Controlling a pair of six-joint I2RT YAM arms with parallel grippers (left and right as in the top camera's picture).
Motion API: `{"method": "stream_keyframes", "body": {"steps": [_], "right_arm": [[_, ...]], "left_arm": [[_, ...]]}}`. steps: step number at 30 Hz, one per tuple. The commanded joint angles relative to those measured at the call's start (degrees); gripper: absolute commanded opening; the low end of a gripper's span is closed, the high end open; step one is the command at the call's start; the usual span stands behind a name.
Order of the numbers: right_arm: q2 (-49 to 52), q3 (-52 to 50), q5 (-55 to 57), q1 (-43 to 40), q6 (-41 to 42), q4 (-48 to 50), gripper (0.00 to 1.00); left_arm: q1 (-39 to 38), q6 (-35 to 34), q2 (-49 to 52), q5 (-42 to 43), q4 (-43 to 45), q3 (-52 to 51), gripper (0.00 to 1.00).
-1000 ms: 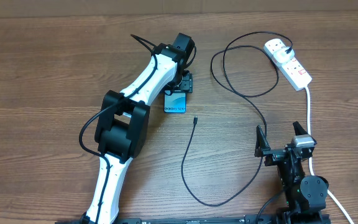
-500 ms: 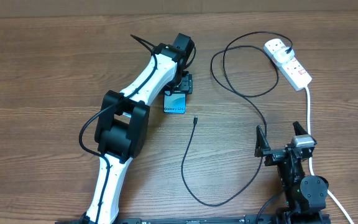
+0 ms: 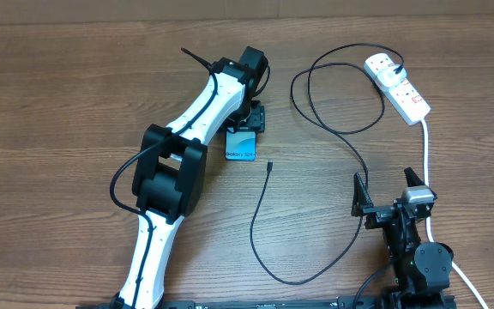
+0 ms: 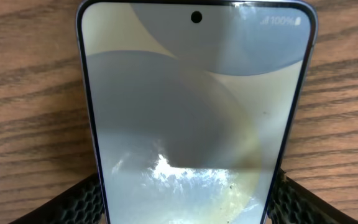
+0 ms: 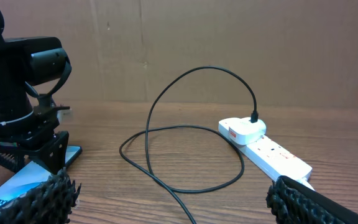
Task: Plug charger to phone and switch on socket
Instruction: 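Close the left gripper on the phone's top end, then lift the phone with the left gripper and raise it upright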
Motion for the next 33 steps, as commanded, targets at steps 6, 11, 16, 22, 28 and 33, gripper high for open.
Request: {"method": "stream_keyframes", "body": {"steps": [6,11,16,22,28,33], "right_arm": [[-0.6,-0.6,0.1,-0.3,-0.1,0.3,1.00],[-0.6,-0.6,0.1,-0.3,-0.1,0.3,1.00],[-0.6,-0.6,0.1,-0.3,-0.1,0.3,1.00],[-0.6,-0.6,0.1,-0.3,-0.1,0.3,1.00],[-0.6,-0.6,0.1,-0.3,-0.1,0.3,1.00],[-0.6,-0.6,0.1,-0.3,-0.1,0.3,1.00]], "left_arm": [[0.0,-0.5,1.7,0.7,-2.4,1.9,0.75],[0.0,-0.5,1.7,0.6,-3.0,1.9,0.75],[0.0,-0.7,1.6,2.6,-3.2,1.9,0.74],[0.9,-0.9,1.1,7.3,-3.3,1.9,0.73],[3.0,-1.6,0.9,12.3,-4.5,1.9,0.72],[4.6,-1.7,0.9,17.1,-5.4,1.9,0.72]]}}
